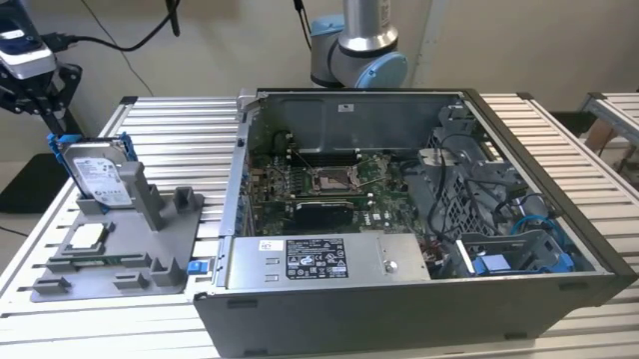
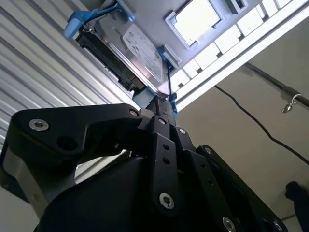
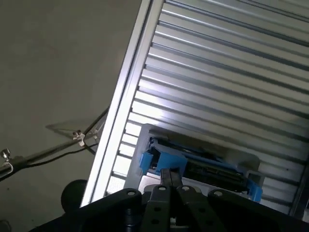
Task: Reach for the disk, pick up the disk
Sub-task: 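Pick up the disk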
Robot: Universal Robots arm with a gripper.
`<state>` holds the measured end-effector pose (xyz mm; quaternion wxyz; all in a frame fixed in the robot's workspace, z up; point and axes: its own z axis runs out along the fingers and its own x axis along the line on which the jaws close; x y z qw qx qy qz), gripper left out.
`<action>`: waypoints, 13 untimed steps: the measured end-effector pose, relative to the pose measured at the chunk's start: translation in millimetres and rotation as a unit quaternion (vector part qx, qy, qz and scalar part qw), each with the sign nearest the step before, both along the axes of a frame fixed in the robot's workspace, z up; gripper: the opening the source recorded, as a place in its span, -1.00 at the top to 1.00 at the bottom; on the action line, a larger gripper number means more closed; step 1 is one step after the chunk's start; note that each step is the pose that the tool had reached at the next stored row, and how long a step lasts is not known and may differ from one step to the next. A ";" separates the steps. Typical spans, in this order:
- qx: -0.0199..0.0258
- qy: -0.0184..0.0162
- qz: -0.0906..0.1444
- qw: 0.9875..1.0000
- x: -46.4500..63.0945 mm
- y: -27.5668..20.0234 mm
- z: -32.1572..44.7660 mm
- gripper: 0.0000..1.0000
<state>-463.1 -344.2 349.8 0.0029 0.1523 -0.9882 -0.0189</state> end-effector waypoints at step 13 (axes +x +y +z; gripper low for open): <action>0.000 -0.001 0.098 0.995 0.0 -0.1 0.0 1.00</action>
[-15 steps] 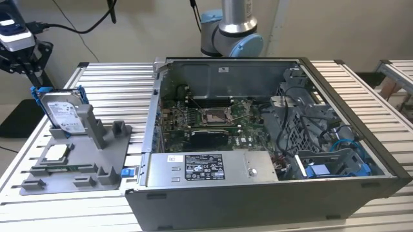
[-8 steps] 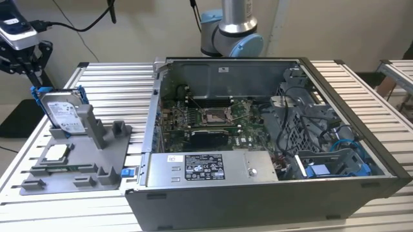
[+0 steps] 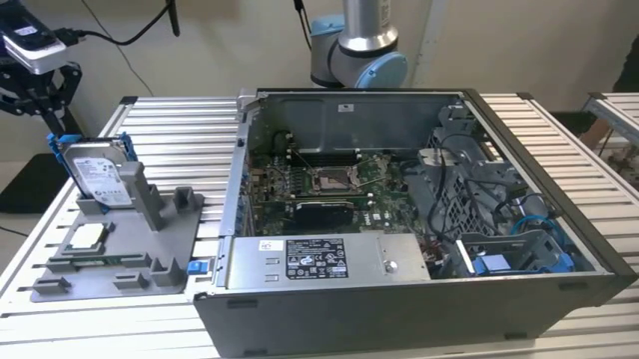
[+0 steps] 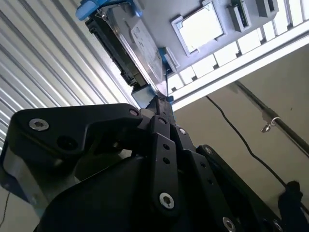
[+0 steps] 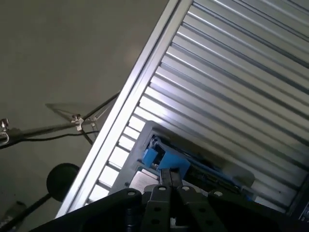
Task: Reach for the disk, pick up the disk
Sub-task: 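Pick up the disk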
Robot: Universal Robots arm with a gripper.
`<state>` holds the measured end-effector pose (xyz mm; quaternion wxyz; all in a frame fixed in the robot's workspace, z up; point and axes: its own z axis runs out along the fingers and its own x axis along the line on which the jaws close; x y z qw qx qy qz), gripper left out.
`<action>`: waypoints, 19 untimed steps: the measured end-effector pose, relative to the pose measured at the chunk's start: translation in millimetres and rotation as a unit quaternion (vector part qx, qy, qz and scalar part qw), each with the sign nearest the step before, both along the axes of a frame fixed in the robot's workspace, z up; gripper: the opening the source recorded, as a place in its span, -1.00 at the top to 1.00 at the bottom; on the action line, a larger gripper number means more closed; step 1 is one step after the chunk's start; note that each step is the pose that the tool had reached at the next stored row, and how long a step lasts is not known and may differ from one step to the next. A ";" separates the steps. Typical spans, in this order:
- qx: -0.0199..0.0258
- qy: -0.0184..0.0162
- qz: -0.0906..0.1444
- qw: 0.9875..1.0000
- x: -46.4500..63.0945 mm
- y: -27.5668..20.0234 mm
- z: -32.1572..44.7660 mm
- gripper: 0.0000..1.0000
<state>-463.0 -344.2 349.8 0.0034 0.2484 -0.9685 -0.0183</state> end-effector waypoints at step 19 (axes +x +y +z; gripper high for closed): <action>0.000 -0.006 0.179 0.984 0.0 0.1 0.0 1.00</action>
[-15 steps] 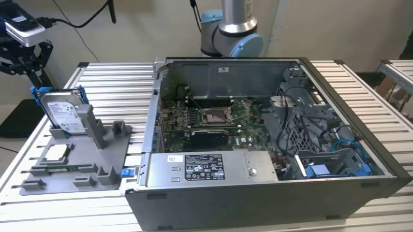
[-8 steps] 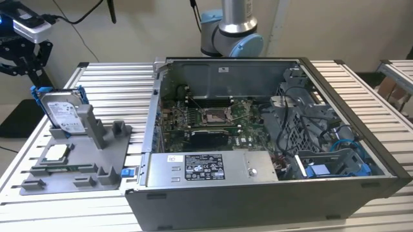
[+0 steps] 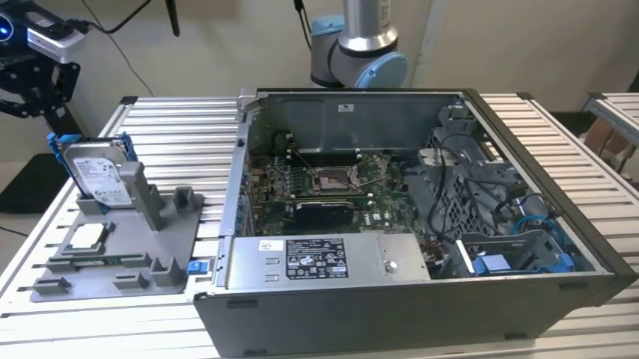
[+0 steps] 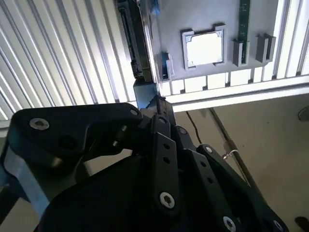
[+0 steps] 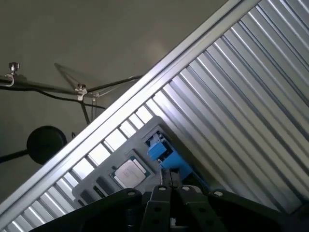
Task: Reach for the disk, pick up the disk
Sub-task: 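Pick up the disk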
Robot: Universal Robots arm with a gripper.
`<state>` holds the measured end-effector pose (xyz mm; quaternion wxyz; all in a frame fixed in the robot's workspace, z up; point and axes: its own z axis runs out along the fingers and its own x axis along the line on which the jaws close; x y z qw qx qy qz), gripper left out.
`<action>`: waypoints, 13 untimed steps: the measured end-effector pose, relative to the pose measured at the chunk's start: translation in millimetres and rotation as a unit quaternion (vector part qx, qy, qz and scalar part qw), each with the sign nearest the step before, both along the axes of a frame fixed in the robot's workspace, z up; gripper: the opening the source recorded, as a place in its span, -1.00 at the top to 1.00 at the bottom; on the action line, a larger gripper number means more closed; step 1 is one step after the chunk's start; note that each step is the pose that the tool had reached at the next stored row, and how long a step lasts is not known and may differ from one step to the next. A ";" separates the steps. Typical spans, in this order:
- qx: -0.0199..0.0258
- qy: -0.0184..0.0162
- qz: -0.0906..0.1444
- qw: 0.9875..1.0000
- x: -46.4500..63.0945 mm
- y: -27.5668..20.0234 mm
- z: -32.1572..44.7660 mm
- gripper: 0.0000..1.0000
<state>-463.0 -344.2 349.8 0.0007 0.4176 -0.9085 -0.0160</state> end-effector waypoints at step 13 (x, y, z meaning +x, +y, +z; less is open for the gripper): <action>0.000 0.000 0.064 0.998 0.0 0.0 0.0 1.00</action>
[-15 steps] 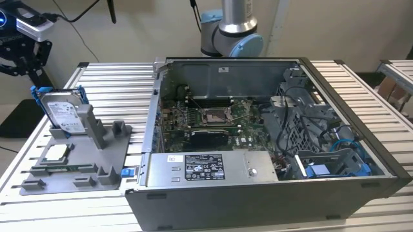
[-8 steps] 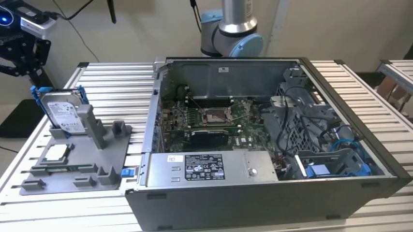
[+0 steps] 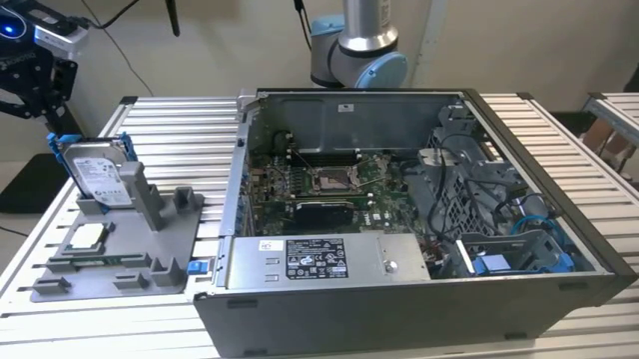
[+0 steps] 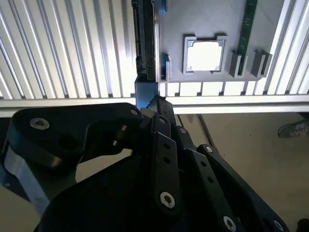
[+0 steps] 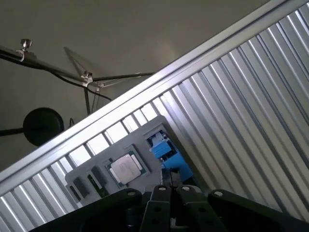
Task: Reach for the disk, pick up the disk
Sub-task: 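Pick up the disk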
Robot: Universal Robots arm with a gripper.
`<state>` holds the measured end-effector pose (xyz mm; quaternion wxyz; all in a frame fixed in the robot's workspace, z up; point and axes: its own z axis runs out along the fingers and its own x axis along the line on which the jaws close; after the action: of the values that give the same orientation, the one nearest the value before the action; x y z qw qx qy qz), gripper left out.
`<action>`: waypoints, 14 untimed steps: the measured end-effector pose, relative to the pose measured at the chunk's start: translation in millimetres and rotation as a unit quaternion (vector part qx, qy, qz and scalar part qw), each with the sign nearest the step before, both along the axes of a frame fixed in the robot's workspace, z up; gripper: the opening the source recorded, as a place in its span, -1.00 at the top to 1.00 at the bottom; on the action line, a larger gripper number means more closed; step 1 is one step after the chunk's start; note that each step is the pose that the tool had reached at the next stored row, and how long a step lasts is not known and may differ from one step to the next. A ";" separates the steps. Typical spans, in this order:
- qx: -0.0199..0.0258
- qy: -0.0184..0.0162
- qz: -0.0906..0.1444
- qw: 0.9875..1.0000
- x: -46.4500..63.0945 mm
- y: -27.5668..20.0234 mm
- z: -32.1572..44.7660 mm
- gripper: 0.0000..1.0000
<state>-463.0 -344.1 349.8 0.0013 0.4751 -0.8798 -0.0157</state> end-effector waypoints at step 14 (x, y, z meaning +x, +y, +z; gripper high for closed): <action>0.000 -0.002 0.046 0.999 0.1 0.0 -0.2 1.00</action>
<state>-463.0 -344.2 349.6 0.0000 0.5152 -0.8569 -0.0145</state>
